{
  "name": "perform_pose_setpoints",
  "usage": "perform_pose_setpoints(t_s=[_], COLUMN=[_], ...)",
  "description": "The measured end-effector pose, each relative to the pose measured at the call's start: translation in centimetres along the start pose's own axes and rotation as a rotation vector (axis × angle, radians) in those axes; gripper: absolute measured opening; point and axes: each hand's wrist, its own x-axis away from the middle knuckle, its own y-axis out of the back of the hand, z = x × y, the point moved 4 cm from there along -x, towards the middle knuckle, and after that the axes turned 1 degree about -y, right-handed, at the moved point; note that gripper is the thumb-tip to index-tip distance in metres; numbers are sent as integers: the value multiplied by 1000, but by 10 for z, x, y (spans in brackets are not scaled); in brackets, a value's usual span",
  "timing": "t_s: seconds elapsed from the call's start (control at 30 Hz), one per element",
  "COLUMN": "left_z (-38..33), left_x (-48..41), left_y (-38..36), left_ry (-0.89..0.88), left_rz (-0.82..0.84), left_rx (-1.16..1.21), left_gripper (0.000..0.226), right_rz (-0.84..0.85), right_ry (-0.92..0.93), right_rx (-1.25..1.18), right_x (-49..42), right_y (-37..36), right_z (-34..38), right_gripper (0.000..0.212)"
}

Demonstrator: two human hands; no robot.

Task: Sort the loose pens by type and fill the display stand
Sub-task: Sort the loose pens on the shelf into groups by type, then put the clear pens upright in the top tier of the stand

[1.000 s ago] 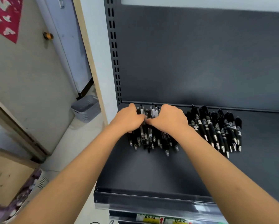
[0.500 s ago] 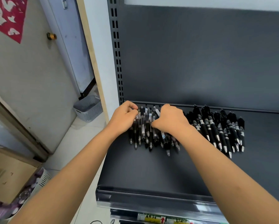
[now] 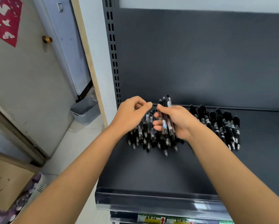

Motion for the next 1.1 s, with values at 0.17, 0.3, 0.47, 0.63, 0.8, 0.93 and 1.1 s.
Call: perform_pose_setpoints(t_s=[0.17,0.3,0.47,0.63,0.8,0.93,1.1], left_z=[-50,-100,-177,-271,-358,-408,-442], left_x=[-11,-6,12,45,82,92,74], left_y=[-32,-69,-137,-234,-335,-392,-426], left_ry=[87,38,-75,-270,-425,-490,-459], left_rz=[261,398,523,572,455,410,555], left_rx=[97,207,265,339,334,360,229], left_gripper=[42,39,30,15,18,29,24], right_rz=[62,81,26,-71,-239,-413,-381], right_ry=[-14,50,151,280,334,285,318], right_rx=[-284,-384,-434,-410,-311,-330,-385], right_x=[30,69,134,206,269,297,306], right_y=[21,64,144,257,381,462,520], right_z=[11,29,50,59,62,68,86], right_gripper=[28,30,31,33,28,15,29])
